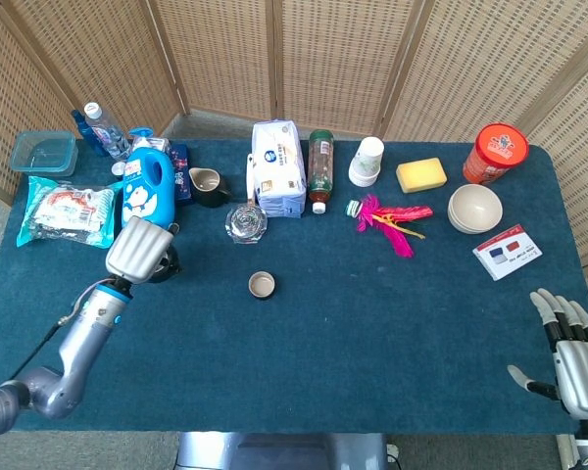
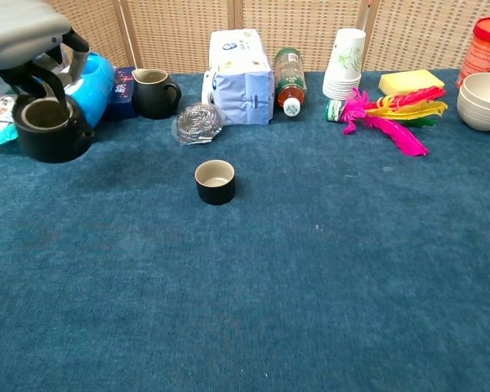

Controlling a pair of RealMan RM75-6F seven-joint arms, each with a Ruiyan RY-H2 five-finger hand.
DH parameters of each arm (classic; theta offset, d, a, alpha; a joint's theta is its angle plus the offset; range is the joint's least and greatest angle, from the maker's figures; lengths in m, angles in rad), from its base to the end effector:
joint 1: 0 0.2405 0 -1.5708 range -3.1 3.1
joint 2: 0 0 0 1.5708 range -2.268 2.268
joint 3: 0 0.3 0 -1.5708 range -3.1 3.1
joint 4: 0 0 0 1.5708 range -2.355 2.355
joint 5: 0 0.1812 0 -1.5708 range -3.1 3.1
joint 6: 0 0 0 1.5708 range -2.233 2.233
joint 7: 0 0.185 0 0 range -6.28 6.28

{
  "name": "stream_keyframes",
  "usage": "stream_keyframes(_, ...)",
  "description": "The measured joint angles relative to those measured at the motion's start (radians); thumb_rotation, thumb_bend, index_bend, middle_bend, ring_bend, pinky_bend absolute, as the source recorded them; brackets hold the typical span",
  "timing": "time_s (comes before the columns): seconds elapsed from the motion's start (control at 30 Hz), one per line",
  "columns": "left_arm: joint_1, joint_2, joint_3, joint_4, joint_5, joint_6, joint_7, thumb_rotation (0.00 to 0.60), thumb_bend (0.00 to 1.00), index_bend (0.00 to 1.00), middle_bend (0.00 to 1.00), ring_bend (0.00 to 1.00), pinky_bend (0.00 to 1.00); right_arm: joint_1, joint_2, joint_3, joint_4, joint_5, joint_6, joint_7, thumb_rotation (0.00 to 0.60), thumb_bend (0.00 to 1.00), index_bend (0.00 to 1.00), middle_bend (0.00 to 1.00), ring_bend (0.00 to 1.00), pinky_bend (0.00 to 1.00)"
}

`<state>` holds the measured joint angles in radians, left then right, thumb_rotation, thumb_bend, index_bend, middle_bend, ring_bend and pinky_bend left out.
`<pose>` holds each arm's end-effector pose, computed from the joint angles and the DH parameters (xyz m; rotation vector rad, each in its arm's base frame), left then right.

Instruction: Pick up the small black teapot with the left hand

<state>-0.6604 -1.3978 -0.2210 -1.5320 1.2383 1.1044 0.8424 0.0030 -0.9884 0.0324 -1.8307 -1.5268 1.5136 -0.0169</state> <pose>-0.1847 0.4092 0.0850 -1.7837 -0.2675 -0.6497 -0.3151 -0.1914 0.2313 1.3380 -0.9877 0.9225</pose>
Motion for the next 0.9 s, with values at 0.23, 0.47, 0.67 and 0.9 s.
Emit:
stream_keyframes(0.23, -0.035, -0.089, -0.05, -0.083, -0.196, 0.028, 0.189, 0.6, 0.68, 0.76, 0.88, 0.81, 0.97, 0.003, 0.001, -0.002, 0.001, -0.004, -0.006, 0.001, 0.6, 0.0, 0.0, 0.0, 0.0, 0.0)
stream_keyframes(0.47, -0.092, -0.147, -0.073, -0.097, -0.268, 0.053, 0.233, 0.6, 0.68, 0.76, 0.88, 0.81, 0.97, 0.002, 0.003, -0.003, 0.003, -0.005, -0.004, 0.012, 0.6, 0.0, 0.0, 0.0, 0.0, 0.0)
stream_keyframes(0.67, -0.118, -0.161, -0.064, -0.092, -0.264, 0.07, 0.234, 0.6, 0.68, 0.76, 0.88, 0.79, 0.97, 0.002, 0.007, -0.003, 0.003, -0.006, -0.003, 0.021, 0.6, 0.0, 0.0, 0.0, 0.0, 0.0)
stream_keyframes(0.9, -0.131, -0.152, -0.044, -0.095, -0.25, 0.083, 0.225, 0.6, 0.68, 0.76, 0.88, 0.79, 0.97, 0.002, 0.007, -0.004, 0.002, -0.008, -0.003, 0.021, 0.6, 0.0, 0.0, 0.0, 0.0, 0.0)
